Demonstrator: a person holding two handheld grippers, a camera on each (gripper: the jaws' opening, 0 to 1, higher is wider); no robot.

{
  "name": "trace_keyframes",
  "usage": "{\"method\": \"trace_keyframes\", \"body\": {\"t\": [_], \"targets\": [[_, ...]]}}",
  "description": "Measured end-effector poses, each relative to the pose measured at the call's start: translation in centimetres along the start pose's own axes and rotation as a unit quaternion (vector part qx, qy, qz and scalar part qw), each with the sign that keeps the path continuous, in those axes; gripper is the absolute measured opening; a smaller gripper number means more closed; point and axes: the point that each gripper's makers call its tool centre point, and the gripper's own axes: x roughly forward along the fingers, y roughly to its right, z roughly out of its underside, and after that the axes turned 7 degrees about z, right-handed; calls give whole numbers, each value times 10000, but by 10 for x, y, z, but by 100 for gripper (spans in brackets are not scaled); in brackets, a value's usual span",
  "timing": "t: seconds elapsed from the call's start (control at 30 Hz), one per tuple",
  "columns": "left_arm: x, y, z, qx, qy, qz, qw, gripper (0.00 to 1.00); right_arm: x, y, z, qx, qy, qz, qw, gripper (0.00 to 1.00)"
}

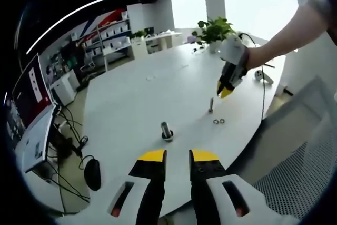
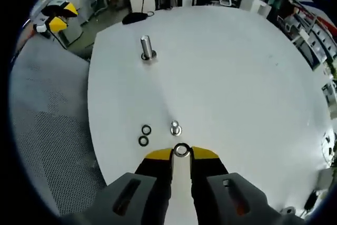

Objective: Place the washer onto the threaded stud by aligning its center hole with the stud, sliding it down to the base, and recovering from edge contact or off-axis alignment until the washer reaches the visible bottom stop.

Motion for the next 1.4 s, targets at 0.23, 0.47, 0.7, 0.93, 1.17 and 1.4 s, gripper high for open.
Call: {"method": "trace_keyframes", "body": {"t": [0.23,0.47,0.7,0.93,1.17,1.4], "targets": [[-2,-2,1,-45,10,-60,10000,14,-3,-8,-20,-272,248,-2,9993,14],[-1,-2,2,-12,-26,-61,10000,14,2,-11,-24,-439,229,-34,9988,14],[-2,-2,0,36,-19,-99,9999,14,7,-10,-26,-521,119,-62,9986,14],[-1,-2,1,37,-33,-81,10000,14,13,-11,-22,-511,-30,-157,9986,14],[0,-2,1,40,-44,-68,10000,14,18,-13,-23,-570,-114,-201,9981,14],[0,-1,2,47,-62,-70,9999,14,28,-12,-16,-594,-257,-224,9977,14]]}}
